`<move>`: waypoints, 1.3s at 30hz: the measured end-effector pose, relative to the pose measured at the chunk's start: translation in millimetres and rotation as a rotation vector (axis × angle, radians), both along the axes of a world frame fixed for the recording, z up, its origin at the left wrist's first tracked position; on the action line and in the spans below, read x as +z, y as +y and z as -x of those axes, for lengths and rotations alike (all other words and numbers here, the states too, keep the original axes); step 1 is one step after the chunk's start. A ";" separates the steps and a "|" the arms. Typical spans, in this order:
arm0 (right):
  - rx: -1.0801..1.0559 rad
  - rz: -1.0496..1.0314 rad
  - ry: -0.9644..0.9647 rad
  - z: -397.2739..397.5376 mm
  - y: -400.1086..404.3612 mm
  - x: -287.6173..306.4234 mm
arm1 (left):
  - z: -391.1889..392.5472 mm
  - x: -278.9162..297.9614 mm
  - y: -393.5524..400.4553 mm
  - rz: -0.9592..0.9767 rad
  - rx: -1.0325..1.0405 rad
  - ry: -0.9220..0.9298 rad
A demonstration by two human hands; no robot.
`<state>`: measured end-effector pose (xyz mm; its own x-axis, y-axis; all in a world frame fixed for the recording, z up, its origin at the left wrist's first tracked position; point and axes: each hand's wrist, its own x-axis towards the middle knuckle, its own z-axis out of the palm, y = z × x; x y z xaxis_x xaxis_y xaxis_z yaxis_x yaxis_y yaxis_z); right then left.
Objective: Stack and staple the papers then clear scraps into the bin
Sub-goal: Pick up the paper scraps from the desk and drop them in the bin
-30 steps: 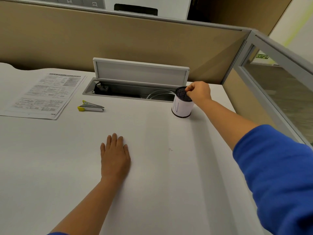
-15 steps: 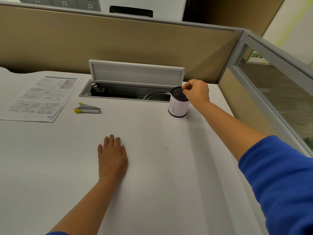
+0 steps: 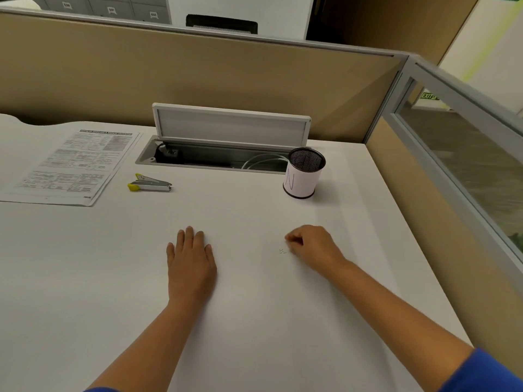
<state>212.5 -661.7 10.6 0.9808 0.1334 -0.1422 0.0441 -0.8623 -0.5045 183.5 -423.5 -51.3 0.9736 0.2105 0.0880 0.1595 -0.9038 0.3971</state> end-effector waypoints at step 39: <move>-0.050 0.307 0.012 -5.4 52.7 -4.1 | -0.3 -0.8 0.1 -0.004 -0.001 0.012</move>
<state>218.0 -609.0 6.5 0.9831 0.0336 -0.1801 -0.0069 -0.9755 -0.2200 183.8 -423.3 -52.1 0.9748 0.2094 0.0767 0.1637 -0.9057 0.3911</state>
